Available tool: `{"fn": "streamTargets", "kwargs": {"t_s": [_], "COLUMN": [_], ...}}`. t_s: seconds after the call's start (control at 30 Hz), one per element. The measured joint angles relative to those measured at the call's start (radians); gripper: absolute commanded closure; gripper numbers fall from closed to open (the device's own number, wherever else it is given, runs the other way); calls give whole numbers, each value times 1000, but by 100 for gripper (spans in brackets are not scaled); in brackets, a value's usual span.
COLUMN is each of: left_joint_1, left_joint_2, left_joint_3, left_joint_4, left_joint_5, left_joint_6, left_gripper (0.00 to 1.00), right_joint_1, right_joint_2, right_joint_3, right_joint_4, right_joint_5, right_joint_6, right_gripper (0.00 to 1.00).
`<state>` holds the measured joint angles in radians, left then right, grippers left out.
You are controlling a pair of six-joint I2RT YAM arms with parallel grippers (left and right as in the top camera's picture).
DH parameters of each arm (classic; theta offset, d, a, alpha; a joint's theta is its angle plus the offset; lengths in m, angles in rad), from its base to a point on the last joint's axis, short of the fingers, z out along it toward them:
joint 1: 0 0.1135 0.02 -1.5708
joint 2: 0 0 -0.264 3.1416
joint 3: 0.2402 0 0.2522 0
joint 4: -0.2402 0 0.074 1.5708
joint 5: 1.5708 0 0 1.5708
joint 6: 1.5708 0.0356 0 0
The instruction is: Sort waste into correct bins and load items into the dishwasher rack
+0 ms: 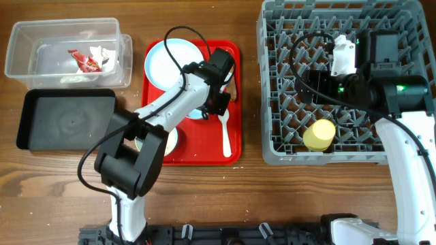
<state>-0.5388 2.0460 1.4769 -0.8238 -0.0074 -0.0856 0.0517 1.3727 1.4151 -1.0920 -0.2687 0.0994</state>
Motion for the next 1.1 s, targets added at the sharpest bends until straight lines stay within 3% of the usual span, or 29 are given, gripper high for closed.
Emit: {"fn": "streamTargets", "kwargs": {"t_s": [0.1,0.23,0.37,0.53,0.6,0.77,0.87,1.0,1.1], "left_joint_1": [3,18,130,418,600,946,1094,1303,1420], "left_joint_2": [-3,-28,-183,-300,-305,-303,-301,-283,-192], "left_joint_3": [23,173,272,278,277,171,67,-28,-32], "left_joint_4": [-78,-292,-422,-534,-591,-546,-431,-262,-240], "left_joint_5": [-6,50,97,220,274,557,765,1064,1196], "left_joint_6": [-59,-139,-199,-208,-161,46,131,163,148], "left_gripper": [96,96,96,96,96,96,96,96,96], "right_joint_1": [0,0,0,0,0,0,0,0,0], "right_joint_2": [0,0,0,0,0,0,0,0,0], "right_joint_3": [0,0,0,0,0,0,0,0,0], "right_joint_4": [-1,-3,-3,-3,-3,-2,-2,-3,-3], "right_joint_5": [0,0,0,0,0,0,0,0,0], "right_joint_6": [0,0,0,0,0,0,0,0,0], "right_gripper": [16,16,17,17,16,17,16,16,17]}}
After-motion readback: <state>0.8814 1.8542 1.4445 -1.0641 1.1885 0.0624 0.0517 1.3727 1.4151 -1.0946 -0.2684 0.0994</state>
